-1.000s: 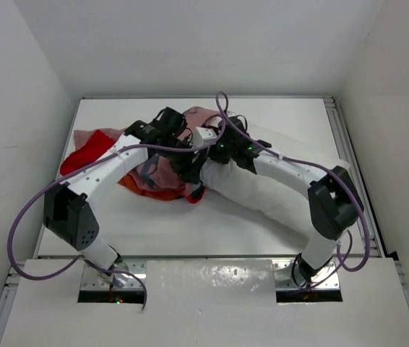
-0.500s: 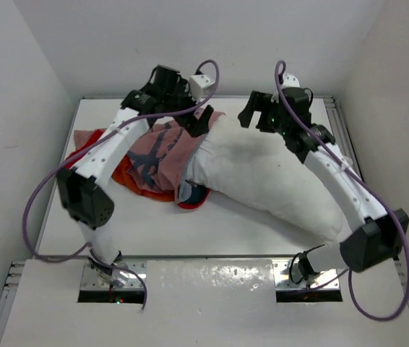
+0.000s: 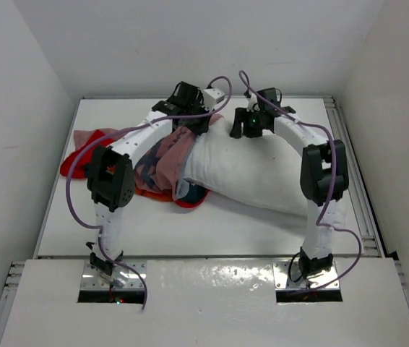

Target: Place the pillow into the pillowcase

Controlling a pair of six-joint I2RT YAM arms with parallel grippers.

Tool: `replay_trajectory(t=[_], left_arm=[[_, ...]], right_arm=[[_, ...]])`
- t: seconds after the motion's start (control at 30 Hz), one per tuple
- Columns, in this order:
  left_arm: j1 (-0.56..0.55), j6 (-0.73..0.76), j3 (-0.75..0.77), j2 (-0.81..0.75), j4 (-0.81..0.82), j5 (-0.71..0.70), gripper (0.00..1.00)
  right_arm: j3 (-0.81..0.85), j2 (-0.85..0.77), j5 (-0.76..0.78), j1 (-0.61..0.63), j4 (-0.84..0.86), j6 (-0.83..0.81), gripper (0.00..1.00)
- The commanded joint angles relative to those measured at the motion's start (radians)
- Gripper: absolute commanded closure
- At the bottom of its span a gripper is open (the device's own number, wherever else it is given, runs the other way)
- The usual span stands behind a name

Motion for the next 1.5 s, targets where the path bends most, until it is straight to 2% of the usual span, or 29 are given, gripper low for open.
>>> replay_trajectory(t=[0.0,0.1,0.3,0.33,0.47,0.53,0.8,0.83,0.9,0.97,1.07,1.3,1.43,1.47], left_arm=[[-0.028,0.019,0.028,-0.056,0.041,0.033,1.0],[-0.029,0.011,0.085,-0.053,0.027,0.036,1.0],[-0.066,0.016,0.265,-0.052,-0.056,0.103,1.0],[-0.074,0.017,0.281,-0.053,-0.082,0.113,0.99],[-0.121,0.032,0.3,-0.073,-0.124,0.107,0.92],[-0.129,0.057,0.286,-0.078,-0.142,0.094,0.92],[-0.133,0.098,0.119,-0.131,-0.082,-0.133,0.9],[-0.13,0.098,0.105,-0.135,-0.079,-0.142,0.89],[-0.126,0.101,0.053,-0.15,-0.062,-0.148,0.71],[-0.12,0.098,-0.004,-0.167,-0.045,-0.148,0.64],[-0.118,0.085,-0.047,-0.185,0.004,-0.163,0.64],[-0.12,0.057,-0.032,-0.188,0.028,-0.188,0.63],[-0.12,0.043,0.005,-0.182,0.03,-0.182,0.42],[-0.123,0.045,0.01,-0.182,0.024,-0.18,0.41]], right_arm=[[-0.148,-0.155,-0.242,0.095,0.015,-0.008,0.53],[-0.294,-0.29,-0.238,0.139,0.159,0.079,1.0],[-0.441,-0.458,-0.163,0.193,0.471,0.293,1.0],[-0.449,-0.489,-0.153,0.193,0.546,0.314,1.0],[-0.483,-0.542,-0.068,0.193,0.655,0.394,1.0],[-0.498,-0.565,-0.048,0.191,0.672,0.411,1.0],[-0.607,-0.607,-0.034,0.2,0.669,0.454,1.0],[-0.615,-0.611,-0.032,0.2,0.666,0.456,1.0],[-0.635,-0.618,-0.029,0.2,0.646,0.459,1.0],[-0.663,-0.625,-0.02,0.204,0.64,0.466,1.0],[-0.71,-0.638,-0.006,0.211,0.667,0.485,1.0],[-0.732,-0.654,0.009,0.23,0.648,0.476,1.0],[-0.741,-0.662,0.025,0.237,0.634,0.47,1.0],[-0.742,-0.664,0.031,0.24,0.632,0.47,1.0]])
